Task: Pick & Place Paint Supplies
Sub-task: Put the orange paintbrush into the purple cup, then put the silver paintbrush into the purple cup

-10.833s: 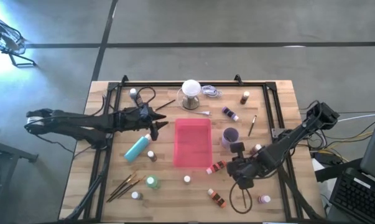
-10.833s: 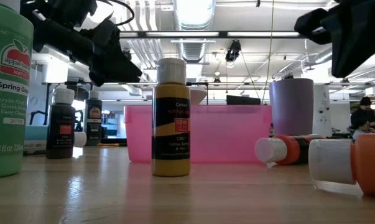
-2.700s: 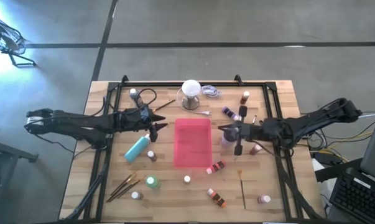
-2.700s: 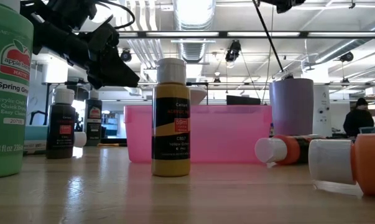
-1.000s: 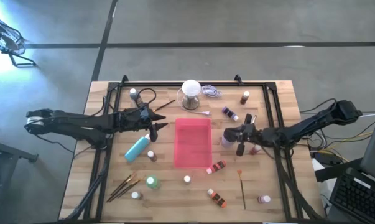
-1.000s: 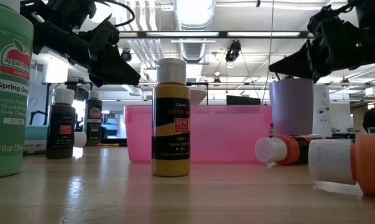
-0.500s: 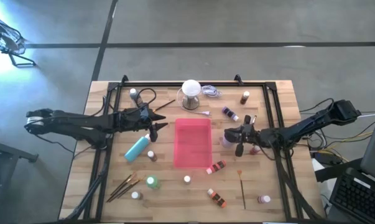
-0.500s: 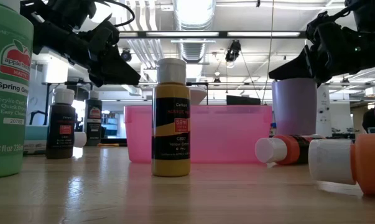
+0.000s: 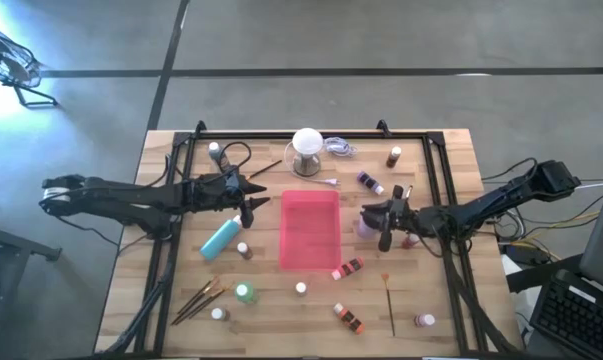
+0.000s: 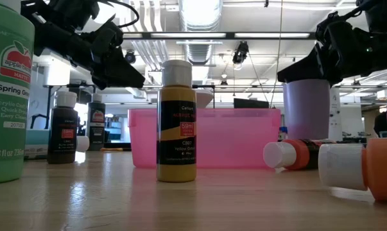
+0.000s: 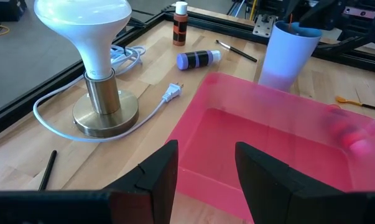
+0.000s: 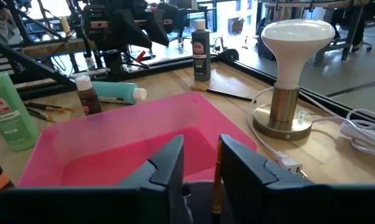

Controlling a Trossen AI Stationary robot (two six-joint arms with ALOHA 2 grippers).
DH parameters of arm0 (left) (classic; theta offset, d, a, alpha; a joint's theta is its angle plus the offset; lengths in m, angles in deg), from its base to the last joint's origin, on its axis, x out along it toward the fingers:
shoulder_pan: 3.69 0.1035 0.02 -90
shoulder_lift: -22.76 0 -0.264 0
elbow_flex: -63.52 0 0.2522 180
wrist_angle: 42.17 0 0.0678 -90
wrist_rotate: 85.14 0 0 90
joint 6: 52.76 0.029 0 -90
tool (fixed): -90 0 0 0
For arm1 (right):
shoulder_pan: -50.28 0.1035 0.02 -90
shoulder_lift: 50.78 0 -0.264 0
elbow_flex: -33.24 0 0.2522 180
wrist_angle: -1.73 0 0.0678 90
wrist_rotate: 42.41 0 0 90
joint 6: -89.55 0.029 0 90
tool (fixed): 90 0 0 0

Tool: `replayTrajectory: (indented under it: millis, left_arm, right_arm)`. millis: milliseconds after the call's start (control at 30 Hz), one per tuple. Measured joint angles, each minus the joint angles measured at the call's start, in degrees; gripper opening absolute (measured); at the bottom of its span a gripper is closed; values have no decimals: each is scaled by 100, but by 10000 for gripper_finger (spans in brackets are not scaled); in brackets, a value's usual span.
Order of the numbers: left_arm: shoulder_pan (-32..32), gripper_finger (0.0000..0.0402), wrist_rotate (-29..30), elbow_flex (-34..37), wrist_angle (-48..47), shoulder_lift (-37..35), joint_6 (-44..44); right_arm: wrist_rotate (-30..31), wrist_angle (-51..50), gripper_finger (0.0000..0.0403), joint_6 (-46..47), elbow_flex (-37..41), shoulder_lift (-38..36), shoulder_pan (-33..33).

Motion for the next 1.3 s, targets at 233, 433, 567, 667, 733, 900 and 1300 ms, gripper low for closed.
replayTrajectory:
  millis: [233, 433, 567, 667, 733, 900, 1300]
  left_arm:
    - [2, 165, 0, 0, 2, 0, 0]
    - [1, 165, 0, 0, 4, 0, 0]
    - [0, 165, 0, 0, 2, 0, 0]
    - [0, 165, 0, 0, 2, 0, 0]
    - [1, 165, 0, 0, 2, 0, 0]
    - [1, 165, 0, 0, 2, 0, 0]
    - [0, 165, 0, 5, 2, 0, 0]
  right_arm:
    - [-58, -73, 131, 39, -74, -54, 2]
    - [-82, -67, 144, 37, -115, -48, 2]
    - [-79, -50, 148, 30, -215, -59, 2]
    - [-79, -46, 148, 16, -319, -59, 2]
    - [-79, -44, 143, -2, -396, -59, 2]
    - [-56, -172, 123, -151, -652, -101, 2]
    - [1598, -7701, 100, 2037, -3378, -1143, -308]
